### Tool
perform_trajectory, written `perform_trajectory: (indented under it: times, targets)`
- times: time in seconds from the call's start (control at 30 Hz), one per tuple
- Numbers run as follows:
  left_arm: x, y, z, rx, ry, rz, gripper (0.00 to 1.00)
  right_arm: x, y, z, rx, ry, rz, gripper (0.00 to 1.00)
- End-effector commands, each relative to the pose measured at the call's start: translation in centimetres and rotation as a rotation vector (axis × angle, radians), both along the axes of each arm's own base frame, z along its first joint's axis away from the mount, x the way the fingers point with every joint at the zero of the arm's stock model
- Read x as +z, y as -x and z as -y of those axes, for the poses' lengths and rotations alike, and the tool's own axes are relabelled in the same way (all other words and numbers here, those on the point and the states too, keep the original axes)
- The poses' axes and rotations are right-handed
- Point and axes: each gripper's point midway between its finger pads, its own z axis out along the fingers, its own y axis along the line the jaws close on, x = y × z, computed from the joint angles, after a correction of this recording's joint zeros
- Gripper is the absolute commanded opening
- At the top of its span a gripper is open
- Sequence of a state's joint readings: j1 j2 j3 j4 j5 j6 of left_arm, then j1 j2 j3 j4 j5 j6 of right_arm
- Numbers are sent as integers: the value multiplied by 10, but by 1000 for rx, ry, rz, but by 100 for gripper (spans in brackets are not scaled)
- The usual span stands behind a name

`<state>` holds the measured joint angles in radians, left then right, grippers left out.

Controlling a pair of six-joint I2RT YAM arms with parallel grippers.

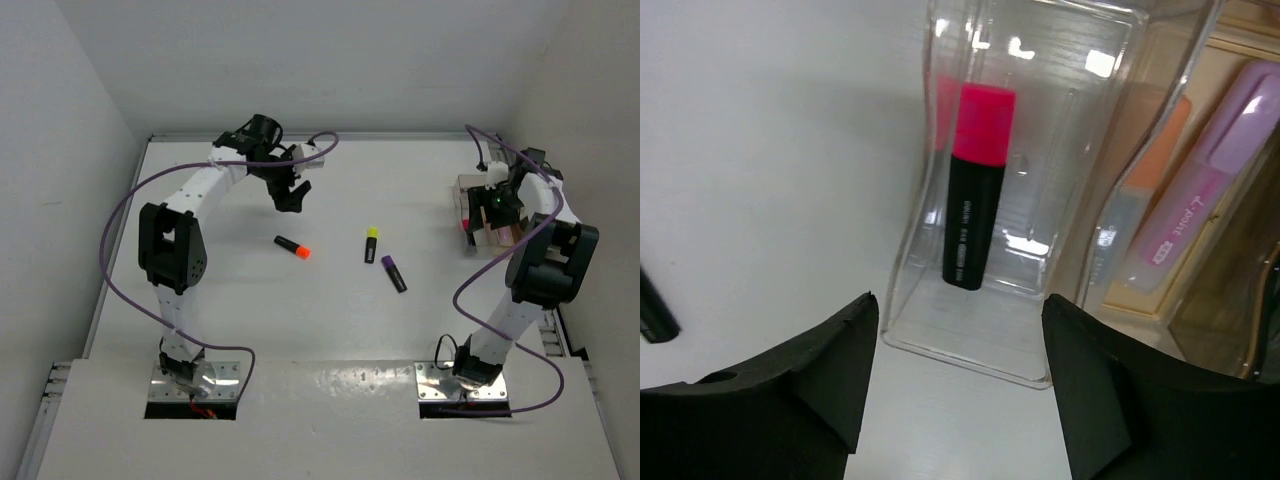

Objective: Sort the stationery into containers
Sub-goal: Place the stationery into the container, then grab a piece of stationery with the left arm

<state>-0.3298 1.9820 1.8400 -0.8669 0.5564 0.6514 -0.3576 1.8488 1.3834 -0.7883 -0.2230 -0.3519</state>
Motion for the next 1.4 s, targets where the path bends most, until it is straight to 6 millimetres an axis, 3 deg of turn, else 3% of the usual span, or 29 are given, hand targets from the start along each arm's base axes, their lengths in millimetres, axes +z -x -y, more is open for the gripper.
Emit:
perform_trajectory:
  times: [0.0, 0.23, 0.4, 0.57, 0.83, 1.03, 1.23, 1.33, 1.37]
  targets:
    - [-3, 16, -4, -323, -24, 124, 86, 39, -10, -15, -12, -65, 98, 66]
    - [-63, 56, -2, -660, -153, 47, 85, 98, -10, -64, 21, -177, 213, 67]
    - [-96, 52, 0, -688, -199, 34, 85, 133, -2, -96, 48, -260, 267, 67]
    - [-112, 52, 2, -710, -231, 51, 81, 146, 6, -112, 68, -282, 268, 68]
    - [-142, 65, 5, -734, -269, 36, 74, 163, 3, -118, 61, -316, 287, 68]
    - [-156, 65, -1, -709, -292, 43, 63, 178, 2, -134, 74, -361, 307, 68]
    - [-159, 63, -7, -649, -318, 45, 31, 188, 6, -152, 103, -412, 333, 67]
    - [-137, 61, 3, -580, -257, 56, 18, 195, 9, -166, 109, -455, 367, 67]
    - [-121, 55, 15, -546, -190, 73, 16, 192, 12, -173, 119, -470, 364, 67]
